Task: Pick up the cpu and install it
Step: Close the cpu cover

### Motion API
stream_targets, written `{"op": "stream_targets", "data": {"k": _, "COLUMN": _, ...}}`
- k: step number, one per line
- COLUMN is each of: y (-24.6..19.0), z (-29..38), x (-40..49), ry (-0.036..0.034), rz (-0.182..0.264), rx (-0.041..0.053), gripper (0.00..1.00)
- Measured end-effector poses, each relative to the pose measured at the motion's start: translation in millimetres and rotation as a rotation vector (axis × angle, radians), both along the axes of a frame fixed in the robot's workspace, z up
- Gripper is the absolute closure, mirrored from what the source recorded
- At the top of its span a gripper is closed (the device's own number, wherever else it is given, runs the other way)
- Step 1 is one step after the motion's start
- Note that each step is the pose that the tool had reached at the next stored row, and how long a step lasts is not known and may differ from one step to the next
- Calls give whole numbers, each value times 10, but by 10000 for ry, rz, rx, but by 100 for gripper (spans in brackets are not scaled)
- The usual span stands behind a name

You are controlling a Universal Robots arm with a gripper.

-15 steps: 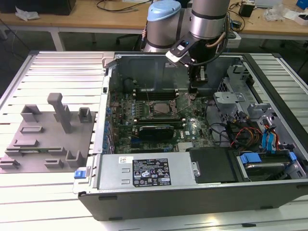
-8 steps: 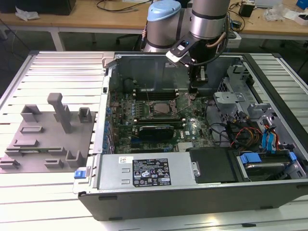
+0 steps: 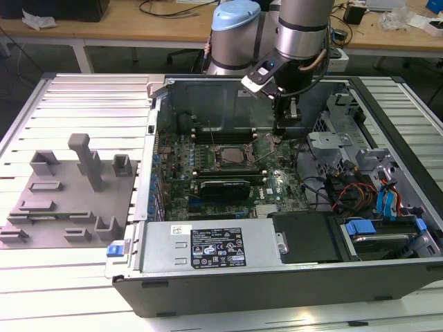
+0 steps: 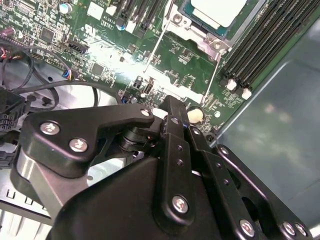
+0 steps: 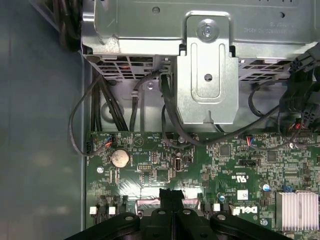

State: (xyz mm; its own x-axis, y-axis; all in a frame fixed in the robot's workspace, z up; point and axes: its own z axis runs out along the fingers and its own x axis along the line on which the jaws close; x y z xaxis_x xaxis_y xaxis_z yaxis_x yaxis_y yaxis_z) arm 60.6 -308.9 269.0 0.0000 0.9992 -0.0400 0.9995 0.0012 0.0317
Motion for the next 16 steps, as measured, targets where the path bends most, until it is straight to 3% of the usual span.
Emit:
{"op": "stream_targets", "data": {"k": 5, "y": 0, "z": -49, "x": 69, "ry": 54, "rz": 1, "rx": -2, "gripper": 89}}
{"op": "stream_targets", "data": {"k": 10, "y": 0, "z": -106, "x": 163, "ry": 166, "rz": 1, "rx": -10, "gripper": 89}}
{"op": "stream_targets", "data": {"k": 16, "y": 0, "z": -234, "x": 170, "ry": 170, "rz": -15, "rx": -14, "gripper": 89}}
